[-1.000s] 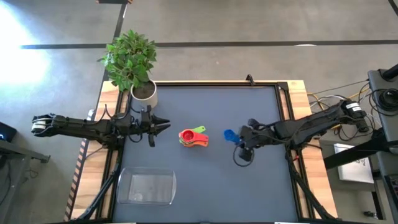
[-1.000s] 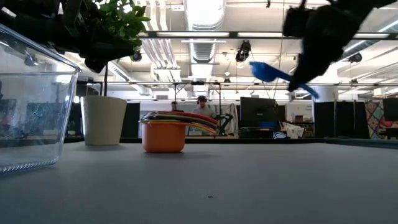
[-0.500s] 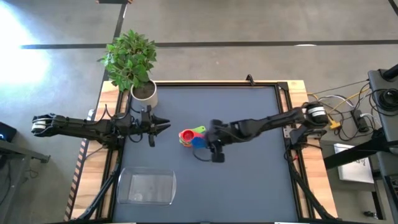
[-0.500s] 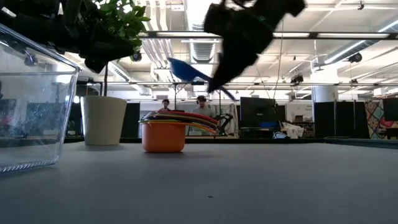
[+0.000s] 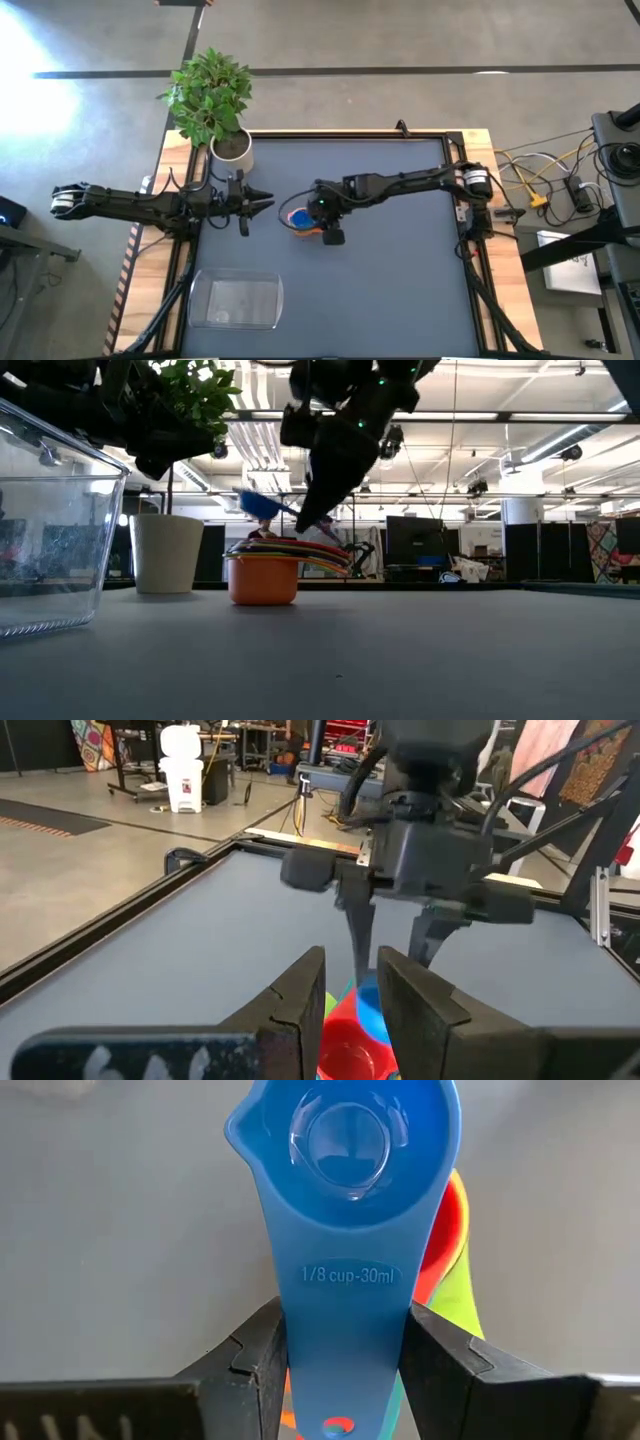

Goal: Nest measuring cups in basket
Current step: Stack the blue measuring cup on top of the red measuring cup, then adjust the stacked measuring cups

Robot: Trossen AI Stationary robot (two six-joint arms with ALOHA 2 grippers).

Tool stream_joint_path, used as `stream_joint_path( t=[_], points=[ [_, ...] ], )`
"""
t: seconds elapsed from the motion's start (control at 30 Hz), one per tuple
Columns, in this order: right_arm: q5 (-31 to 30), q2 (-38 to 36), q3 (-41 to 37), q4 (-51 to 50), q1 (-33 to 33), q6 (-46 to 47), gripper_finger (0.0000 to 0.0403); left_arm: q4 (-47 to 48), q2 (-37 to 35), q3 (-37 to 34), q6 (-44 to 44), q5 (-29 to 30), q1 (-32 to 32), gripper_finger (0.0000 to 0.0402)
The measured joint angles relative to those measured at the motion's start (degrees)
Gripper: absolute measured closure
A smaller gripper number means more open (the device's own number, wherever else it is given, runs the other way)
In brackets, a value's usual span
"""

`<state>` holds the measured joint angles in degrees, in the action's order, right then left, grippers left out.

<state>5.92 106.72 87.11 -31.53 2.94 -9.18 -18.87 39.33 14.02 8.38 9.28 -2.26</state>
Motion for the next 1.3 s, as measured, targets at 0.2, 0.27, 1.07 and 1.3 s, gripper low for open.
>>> stream_joint_path(
  t=[0.2,0.27,1.07,1.3],
  points=[
    [0.11,3.17,3.49,-5.10,0.93,-1.14,0.0259,0.48,0.00,0.00,0.07,-0.94,0.00,0.0325],
    [0.10,3.58,4.24,-5.57,1.15,-0.95,0.0258,0.52,0.00,0.00,0.07,-0.94,0.01,0.0325],
    [0.15,4.04,5.25,-7.14,1.07,6.53,0.0086,0.50,0.11,0.00,0.07,-0.94,0.01,0.0325],
    [0.04,6.71,5.16,-6.51,1.07,7.24,0.0023,0.50,0.11,0.00,0.24,-0.94,0.02,0.0325]
  ],
)
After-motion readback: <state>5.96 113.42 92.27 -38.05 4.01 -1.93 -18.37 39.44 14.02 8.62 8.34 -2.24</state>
